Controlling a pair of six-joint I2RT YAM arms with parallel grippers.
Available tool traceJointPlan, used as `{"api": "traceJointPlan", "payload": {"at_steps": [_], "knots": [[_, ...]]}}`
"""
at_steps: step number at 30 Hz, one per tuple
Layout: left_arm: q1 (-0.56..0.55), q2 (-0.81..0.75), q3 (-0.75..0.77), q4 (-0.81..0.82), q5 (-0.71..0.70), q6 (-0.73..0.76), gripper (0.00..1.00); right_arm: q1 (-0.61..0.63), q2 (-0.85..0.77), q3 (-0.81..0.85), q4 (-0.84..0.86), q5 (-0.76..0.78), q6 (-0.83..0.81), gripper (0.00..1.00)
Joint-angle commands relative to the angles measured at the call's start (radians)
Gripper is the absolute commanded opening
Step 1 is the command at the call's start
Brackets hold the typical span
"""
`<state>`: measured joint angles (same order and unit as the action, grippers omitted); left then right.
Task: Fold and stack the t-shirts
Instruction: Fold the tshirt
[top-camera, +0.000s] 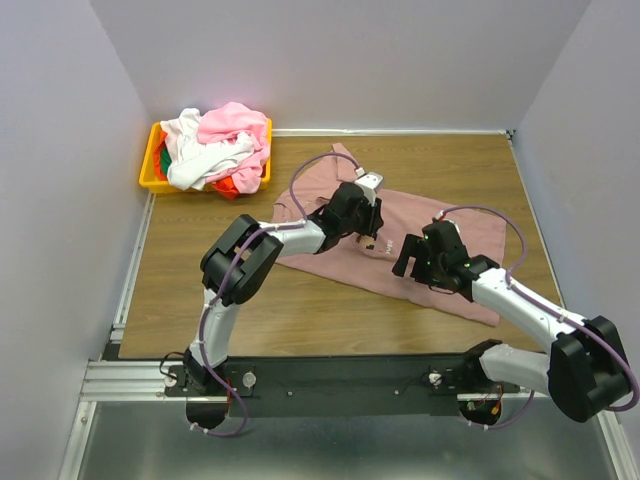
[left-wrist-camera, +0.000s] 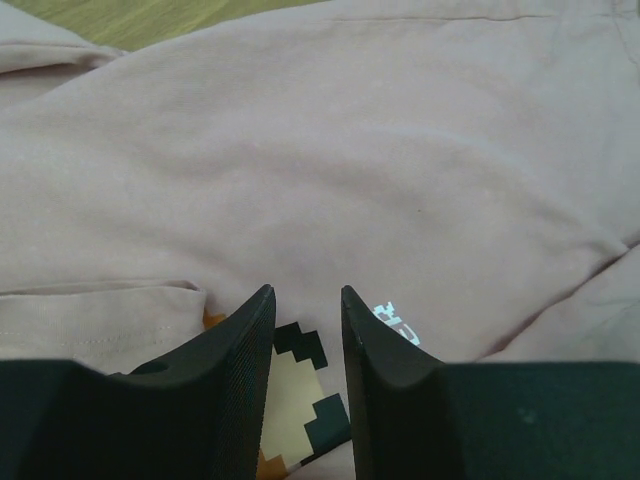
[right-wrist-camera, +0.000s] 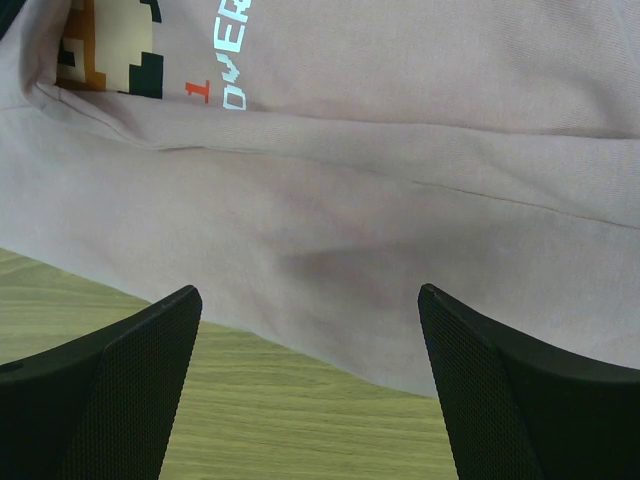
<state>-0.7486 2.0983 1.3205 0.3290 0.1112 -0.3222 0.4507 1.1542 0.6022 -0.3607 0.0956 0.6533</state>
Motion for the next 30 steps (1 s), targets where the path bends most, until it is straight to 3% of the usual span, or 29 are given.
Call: {"api": "traceJointPlan", "payload": {"at_steps": [1, 8, 16, 30], "knots": [[-0.005, -0.079, -0.021, 0.051, 0.041, -0.012, 0.41, 0.006, -0.017, -0.015, 0.003, 0.01, -0.004, 0.96], [0.063, -0.192, -0.109, 0.045, -0.037, -0.024, 0.44, 0.006, -0.017, -0.01, 0.003, 0.01, -0.007, 0.96], [0.152, -0.144, -0.145, 0.018, -0.056, -0.037, 0.44, 0.006, -0.011, -0.013, 0.003, 0.015, -0.009, 0.95], [0.213, -0.017, -0.035, -0.065, -0.067, -0.011, 0.44, 0.006, -0.002, -0.016, 0.003, 0.018, -0.003, 0.96]]}}
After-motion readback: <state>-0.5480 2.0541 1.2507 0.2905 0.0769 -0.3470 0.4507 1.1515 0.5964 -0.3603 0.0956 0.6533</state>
